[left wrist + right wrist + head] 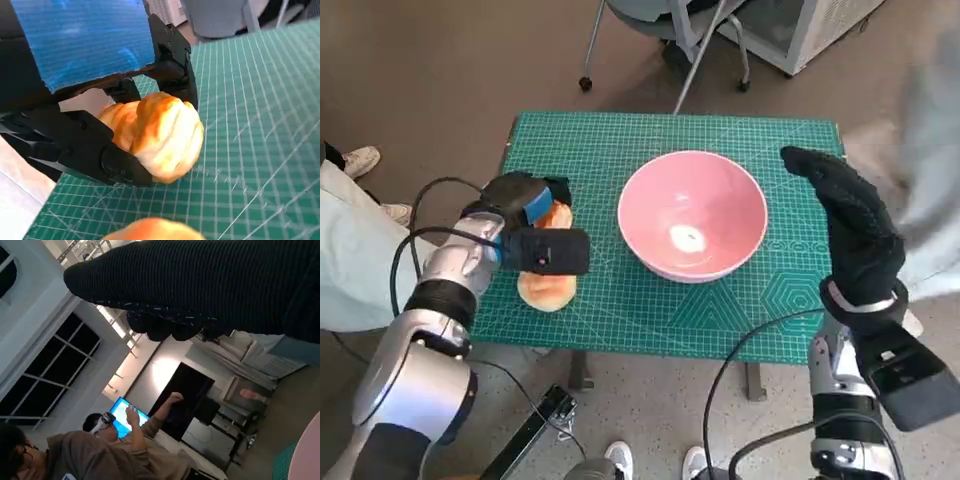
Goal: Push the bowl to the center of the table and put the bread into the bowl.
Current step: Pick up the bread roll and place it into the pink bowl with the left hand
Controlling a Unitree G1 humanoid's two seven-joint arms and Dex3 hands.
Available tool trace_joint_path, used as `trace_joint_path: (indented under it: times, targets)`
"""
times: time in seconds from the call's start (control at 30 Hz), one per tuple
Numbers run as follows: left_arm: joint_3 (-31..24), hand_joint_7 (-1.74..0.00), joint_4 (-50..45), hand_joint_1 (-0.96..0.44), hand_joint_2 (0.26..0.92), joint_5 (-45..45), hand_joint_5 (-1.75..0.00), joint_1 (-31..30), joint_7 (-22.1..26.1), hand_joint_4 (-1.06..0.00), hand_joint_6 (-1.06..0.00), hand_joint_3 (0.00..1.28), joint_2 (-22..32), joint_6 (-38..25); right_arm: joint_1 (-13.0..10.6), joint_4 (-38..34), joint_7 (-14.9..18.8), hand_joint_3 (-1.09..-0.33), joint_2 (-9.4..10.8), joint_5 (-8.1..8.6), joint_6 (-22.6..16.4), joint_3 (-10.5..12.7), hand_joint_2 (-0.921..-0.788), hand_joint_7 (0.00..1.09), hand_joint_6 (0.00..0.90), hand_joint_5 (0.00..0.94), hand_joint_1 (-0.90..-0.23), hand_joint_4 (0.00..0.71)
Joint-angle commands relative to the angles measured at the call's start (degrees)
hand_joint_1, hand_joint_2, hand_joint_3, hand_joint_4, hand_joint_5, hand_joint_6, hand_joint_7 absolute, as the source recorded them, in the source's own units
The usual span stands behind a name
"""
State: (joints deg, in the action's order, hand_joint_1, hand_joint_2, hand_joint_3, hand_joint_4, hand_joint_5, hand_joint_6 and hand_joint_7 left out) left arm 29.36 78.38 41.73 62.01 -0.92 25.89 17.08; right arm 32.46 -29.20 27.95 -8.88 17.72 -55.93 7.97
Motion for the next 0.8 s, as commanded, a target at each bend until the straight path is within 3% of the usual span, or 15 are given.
trace_joint_path:
  times: [0.03,0.53,0.8]
  targets:
    - [-1.48,-1.22,-1.15,0.0,0.92,-1.32,-1.13,2.6,-1.76,-0.67,-0.63,0.08,1.19,2.38,-0.72,-0.67,0.21,-0.708,0.19,-0.14,0.65,-0.47,-0.921,0.82,-0.001,0.005,-0.584,0.33]
    - [-5.36,-1.16,-6.66,0.0,0.916,-4.0,-1.03,9.3,-7.62,-0.77,-0.68,0.02,-0.15,12.18,1.04,-2.62,1.04,-0.705,0.47,0.68,0.46,-0.97,-0.921,0.82,-0.001,0.005,-0.59,0.332]
    - [-4.4,-1.11,-11.06,0.0,0.914,-3.71,-1.06,10.32,-9.83,-0.74,-0.73,0.01,-3.54,17.74,1.02,-2.29,1.37,-0.707,0.79,1.19,1.04,-1.42,-0.921,0.82,-0.001,0.005,-0.588,0.331]
